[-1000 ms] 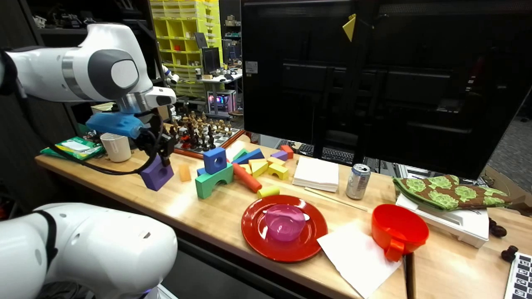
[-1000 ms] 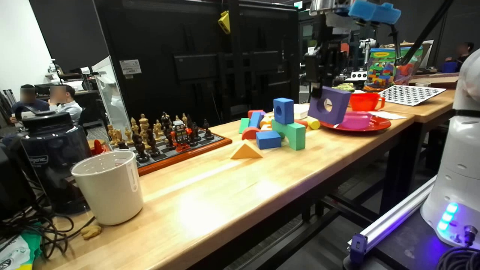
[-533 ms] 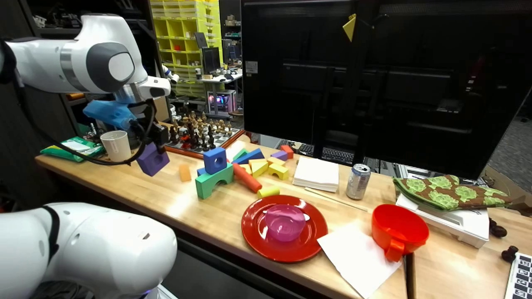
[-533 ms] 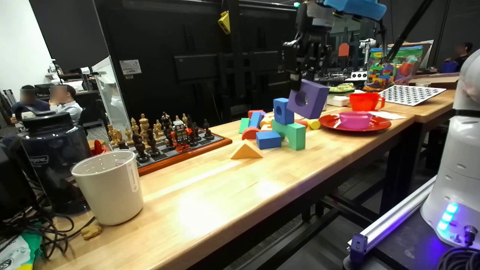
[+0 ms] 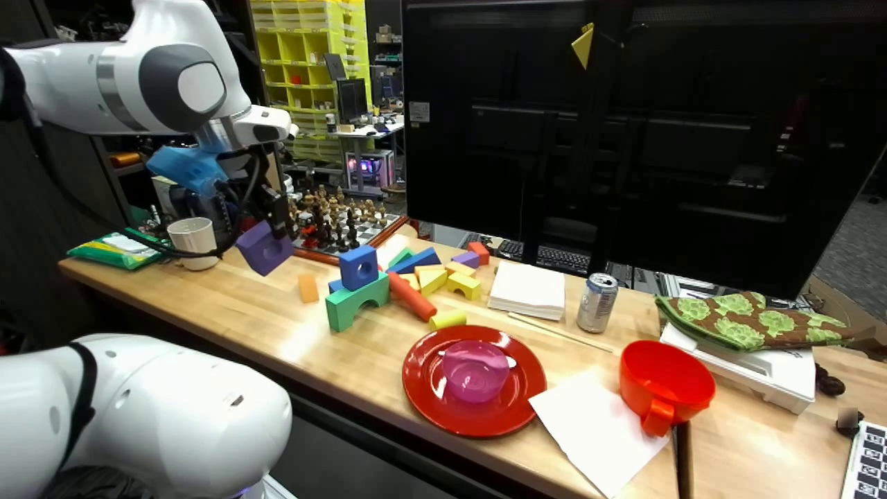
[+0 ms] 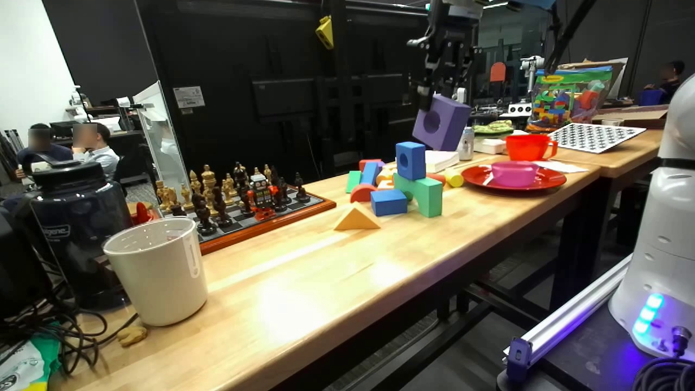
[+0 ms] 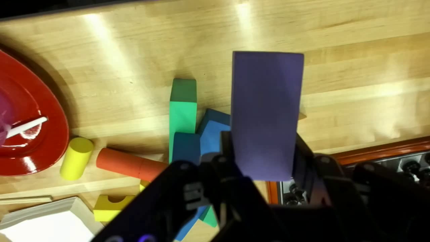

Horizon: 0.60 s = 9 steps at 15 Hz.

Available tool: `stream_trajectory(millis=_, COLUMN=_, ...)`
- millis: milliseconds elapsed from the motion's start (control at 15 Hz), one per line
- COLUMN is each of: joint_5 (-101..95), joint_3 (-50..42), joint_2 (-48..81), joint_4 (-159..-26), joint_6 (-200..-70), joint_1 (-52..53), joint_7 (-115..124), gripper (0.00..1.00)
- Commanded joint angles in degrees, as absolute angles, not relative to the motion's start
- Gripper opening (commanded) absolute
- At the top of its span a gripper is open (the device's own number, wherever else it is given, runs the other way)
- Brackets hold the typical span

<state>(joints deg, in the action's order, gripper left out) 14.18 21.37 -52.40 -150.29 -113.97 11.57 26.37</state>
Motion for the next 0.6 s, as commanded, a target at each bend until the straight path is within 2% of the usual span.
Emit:
stream_trajectory(millis=0, joint_5=11.86, joint_3=20.75, joint_2=-53.82, joint_4=-147.29, joint_6=-108.46, joint_1=9.05, joint_7=27.59, gripper=0.16)
stream_trajectory(millis=533, joint_5=8.46, joint_3=20.33, joint_2=-51.90, joint_4=-139.83, joint_6=-97.68, joint_1=6.11, joint_7=25.97, gripper=0.16)
